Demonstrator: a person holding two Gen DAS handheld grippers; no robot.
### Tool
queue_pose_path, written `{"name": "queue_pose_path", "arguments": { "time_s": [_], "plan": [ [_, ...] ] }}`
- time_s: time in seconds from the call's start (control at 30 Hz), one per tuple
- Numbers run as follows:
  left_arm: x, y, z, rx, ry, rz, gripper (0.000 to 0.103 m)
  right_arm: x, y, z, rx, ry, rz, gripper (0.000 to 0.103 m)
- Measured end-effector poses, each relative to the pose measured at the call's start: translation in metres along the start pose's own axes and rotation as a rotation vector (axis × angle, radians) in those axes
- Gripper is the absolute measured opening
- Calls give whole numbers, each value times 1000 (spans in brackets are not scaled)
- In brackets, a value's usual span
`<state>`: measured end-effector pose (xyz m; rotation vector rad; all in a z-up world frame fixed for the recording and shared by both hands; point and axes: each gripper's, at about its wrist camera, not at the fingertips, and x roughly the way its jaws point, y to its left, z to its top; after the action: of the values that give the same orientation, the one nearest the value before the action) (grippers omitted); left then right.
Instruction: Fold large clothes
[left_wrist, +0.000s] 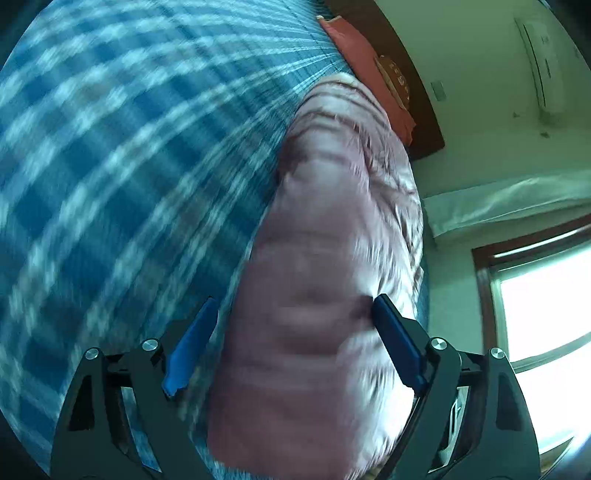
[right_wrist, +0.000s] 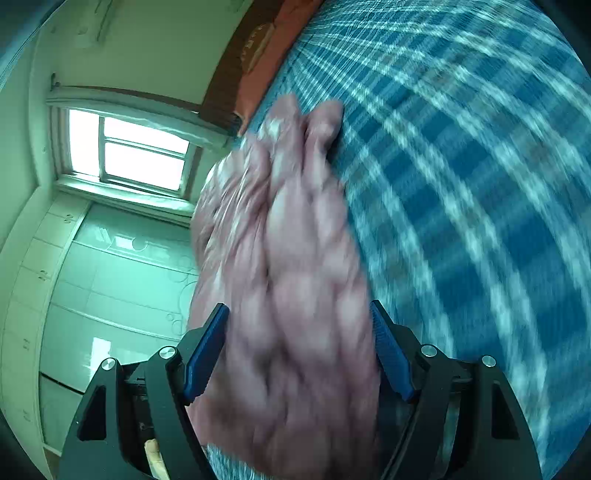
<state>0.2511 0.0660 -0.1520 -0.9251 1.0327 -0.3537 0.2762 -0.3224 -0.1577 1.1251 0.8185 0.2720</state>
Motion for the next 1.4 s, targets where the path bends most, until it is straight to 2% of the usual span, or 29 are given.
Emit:
{"name": "queue_pose_path", "arguments": {
  "time_s": [0.07, 0.1, 0.13, 0.17, 0.2, 0.27, 0.37, 0.4, 0.5, 0.57, 0.73, 0.83, 0.9, 1.07, 1.13, 1.17, 1.23, 1.3, 1.4],
  "plan": [
    [3, 3, -12, 5, 19, -45, 84, 2, 4, -12, -16, -2, 4, 78],
    [5, 2, -14, 14, 20, -46, 74, 4, 9, -15, -49, -5, -26, 76],
    [3, 0, -18, 37, 7, -25, 69, 6, 12, -17, -60, 0, -43, 58],
    [0, -4, -20, 56, -1, -18, 60, 7, 15, -18, -51, 10, -30, 41],
    [-2, -7, -22, 69, -7, -13, 54, 4, 16, -18, -46, 4, -31, 38],
    [-4, -12, -25, 107, -9, 7, 52, 3, 15, -20, -48, -3, -41, 32],
    [-1, -10, -28, 150, -17, 37, 54, 4, 2, -20, -18, -4, -26, 32],
    [-2, -9, -30, 147, -23, 49, 62, 2, -2, -21, -10, -5, -20, 33],
    [-14, -11, -39, 152, -48, 87, 69, -7, -6, -27, 8, -21, -27, 45],
    [-23, -14, -46, 193, -58, 110, 72, -18, -8, -36, 3, -27, -33, 50],
    [-45, -15, -58, 256, -84, 174, 72, -47, -17, -57, -2, -26, -58, 50],
    [-56, -19, -62, 325, -114, 244, 73, -68, -15, -69, -44, -32, -125, 50],
    [-62, -27, -69, 392, -140, 323, 73, -80, -7, -78, -87, -37, -182, 50],
    [-81, -44, -86, 489, -193, 437, 73, -100, 28, -97, -229, -79, -339, 50],
    [-90, -55, -94, 536, -230, 483, 77, -107, 44, -105, -290, -103, -387, 52],
    [-94, -58, -98, 554, -246, 497, 80, -112, 55, -111, -328, -120, -412, 59],
    [-103, -67, -106, 593, -280, 526, 82, -120, 70, -121, -380, -148, -448, 64],
    [-112, -76, -113, 619, -307, 548, 88, -125, 87, -130, -438, -175, -475, 64],
    [-127, -89, -125, 659, -357, 570, 91, -131, 110, -142, -509, -206, -507, 64]
  ]
}}
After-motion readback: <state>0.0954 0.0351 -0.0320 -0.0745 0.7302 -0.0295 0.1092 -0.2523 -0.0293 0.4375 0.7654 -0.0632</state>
